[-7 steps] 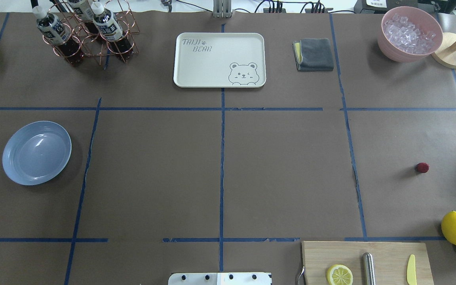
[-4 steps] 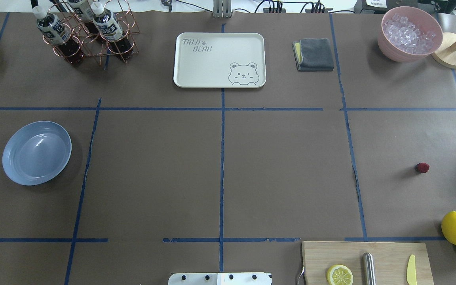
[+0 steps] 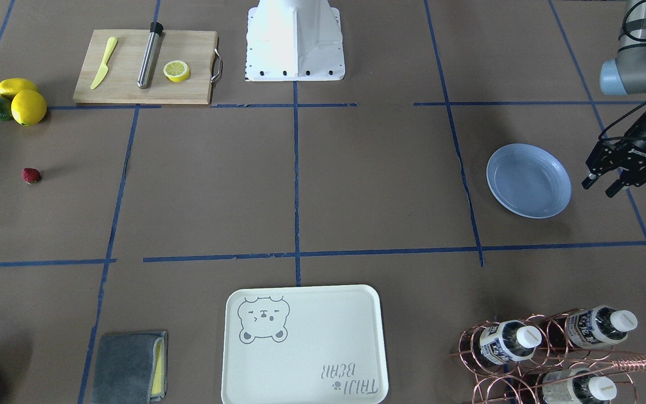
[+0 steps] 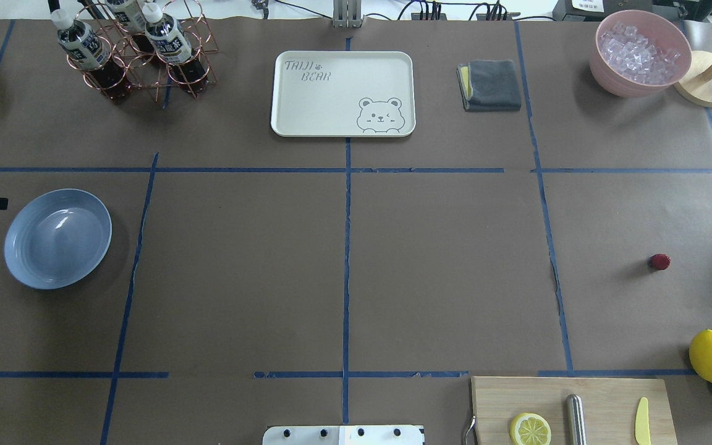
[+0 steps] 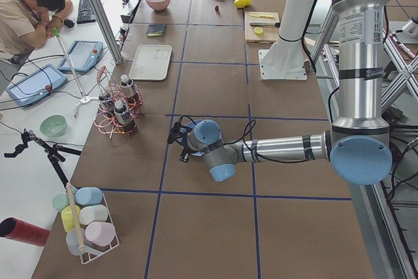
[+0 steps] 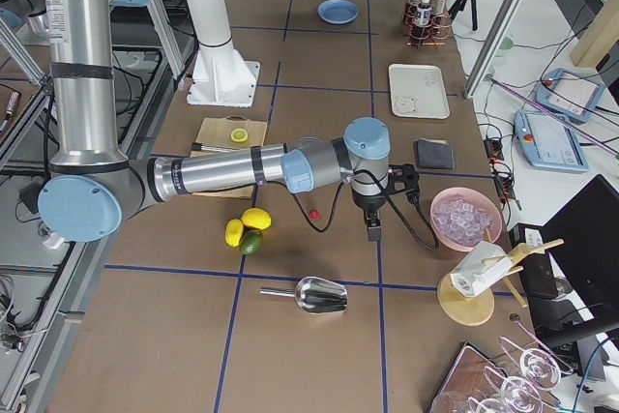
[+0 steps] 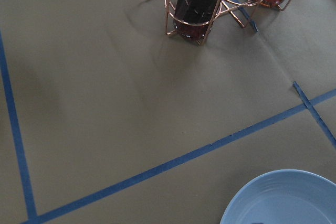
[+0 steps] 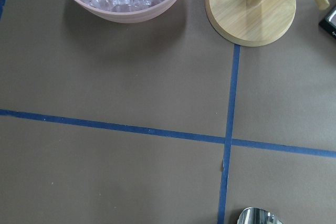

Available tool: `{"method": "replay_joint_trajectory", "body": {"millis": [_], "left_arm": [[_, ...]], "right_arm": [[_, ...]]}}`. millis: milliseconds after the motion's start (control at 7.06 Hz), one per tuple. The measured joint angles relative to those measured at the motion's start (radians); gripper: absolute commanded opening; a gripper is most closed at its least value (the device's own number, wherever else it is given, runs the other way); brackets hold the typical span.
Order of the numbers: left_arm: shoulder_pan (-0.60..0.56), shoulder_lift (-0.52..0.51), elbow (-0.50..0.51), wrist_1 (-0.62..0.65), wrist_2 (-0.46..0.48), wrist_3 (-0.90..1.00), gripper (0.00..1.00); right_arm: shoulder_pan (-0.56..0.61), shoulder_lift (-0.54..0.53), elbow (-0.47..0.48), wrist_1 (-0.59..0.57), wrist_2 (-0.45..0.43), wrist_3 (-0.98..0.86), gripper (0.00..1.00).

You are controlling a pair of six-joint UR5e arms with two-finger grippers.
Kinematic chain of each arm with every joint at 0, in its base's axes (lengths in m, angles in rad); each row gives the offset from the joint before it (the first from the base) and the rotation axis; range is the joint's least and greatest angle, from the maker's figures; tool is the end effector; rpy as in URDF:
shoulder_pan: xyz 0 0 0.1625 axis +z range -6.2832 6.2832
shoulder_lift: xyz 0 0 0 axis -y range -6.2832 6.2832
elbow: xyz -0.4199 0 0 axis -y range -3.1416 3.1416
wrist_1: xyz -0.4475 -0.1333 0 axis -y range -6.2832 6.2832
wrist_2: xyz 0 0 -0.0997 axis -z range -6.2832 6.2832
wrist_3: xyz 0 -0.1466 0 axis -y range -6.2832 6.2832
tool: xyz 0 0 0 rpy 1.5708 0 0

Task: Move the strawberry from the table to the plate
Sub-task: 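Reach the left gripper to the light blue plate rim and grip it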

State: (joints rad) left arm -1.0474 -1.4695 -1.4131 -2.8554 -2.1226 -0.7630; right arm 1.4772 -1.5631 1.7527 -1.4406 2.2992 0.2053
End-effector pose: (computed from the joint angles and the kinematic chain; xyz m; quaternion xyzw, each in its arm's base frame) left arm 0.2253 -0.5033 0.6743 0.2354 0.4731 0.0325 0.8484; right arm -0.0179 -0.5726 0.5706 0.0948 -0.3699 -0.0051 0.9242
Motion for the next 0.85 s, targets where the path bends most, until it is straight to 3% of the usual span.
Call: {"method": "replay_joint_trajectory", "body": {"millis": [142,283,425,567,850], "left_arm": [[0.046,0.009,0.018,-0.037,0.037,-0.040,0.63],[0.077,0.012,0.034,-0.060,0.059,-0.058,0.51],[0.099,0.013,0.043,-0.070,0.068,-0.067,0.07],[0.114,0.013,0.046,-0.074,0.071,-0.073,0.00],[0.123,0.014,0.039,-0.074,0.069,-0.081,0.00]], "right_arm": [[0.000,0.000,0.001,0.000,0.000,0.007,1.00],[0.000,0.000,0.002,0.000,0.000,0.010,1.00],[0.000,0.000,0.001,0.000,0.000,0.011,1.00],[0.000,0.000,0.001,0.000,0.000,0.011,1.00],[0.000,0.000,0.001,0.000,0.000,0.012,1.00]]}}
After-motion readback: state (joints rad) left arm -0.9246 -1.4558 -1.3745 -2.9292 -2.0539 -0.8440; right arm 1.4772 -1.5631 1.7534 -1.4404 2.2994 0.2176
